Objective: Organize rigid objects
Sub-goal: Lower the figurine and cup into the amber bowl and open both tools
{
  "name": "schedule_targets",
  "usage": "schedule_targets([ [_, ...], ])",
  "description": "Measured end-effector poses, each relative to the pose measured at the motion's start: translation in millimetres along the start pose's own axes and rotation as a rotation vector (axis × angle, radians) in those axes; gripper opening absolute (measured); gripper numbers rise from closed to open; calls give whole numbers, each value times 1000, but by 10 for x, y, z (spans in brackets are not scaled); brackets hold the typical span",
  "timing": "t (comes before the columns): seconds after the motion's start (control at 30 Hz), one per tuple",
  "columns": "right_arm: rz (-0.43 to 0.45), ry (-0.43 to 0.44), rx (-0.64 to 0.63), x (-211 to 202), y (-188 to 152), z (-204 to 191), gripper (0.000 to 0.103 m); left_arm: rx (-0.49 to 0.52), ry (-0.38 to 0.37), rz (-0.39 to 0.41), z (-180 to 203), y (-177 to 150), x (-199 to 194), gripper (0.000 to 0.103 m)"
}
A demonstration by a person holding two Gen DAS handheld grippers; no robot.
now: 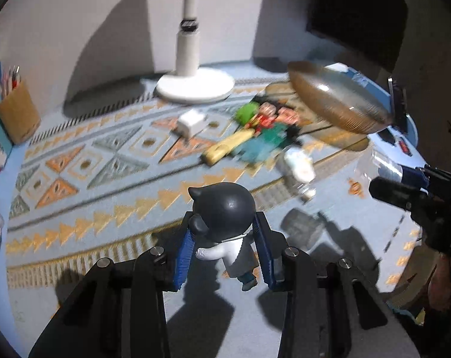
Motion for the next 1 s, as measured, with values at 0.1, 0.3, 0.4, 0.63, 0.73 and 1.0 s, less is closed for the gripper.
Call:
schedule_targets([
  [0.1, 58, -30, 29, -215, 141, 192, 41, 45, -17, 41, 199, 194, -113, 35],
  [0.3, 169, -130, 114, -663, 449, 794, 41, 144, -75, 139, 688, 753, -351, 35],
  [0.4, 224, -184, 173, -903, 644, 1183, 41, 172, -132, 190, 964, 1110, -457, 35],
  [0.63, 290, -235, 362, -1180, 973, 1962, 41, 230, -232, 260, 1625, 1824, -357, 35],
  [0.73, 251, -224, 422, -1002, 984, 2183, 41, 212, -267, 216, 1761, 1925, -51, 35],
  [1.0, 37, -134, 518, -58, 697, 2412, 41, 145, -282, 35, 1867, 1740, 1061, 35],
])
Point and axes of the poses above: each gripper's, at about its wrist camera, not at the fingertips, and x roughly the way its jaws point, z to its right, y to its top, the point moved 6 cm from there along x, roughly the way its jaws point, and after that the axes turned 5 degrees about -y, right-handed, at the moved point
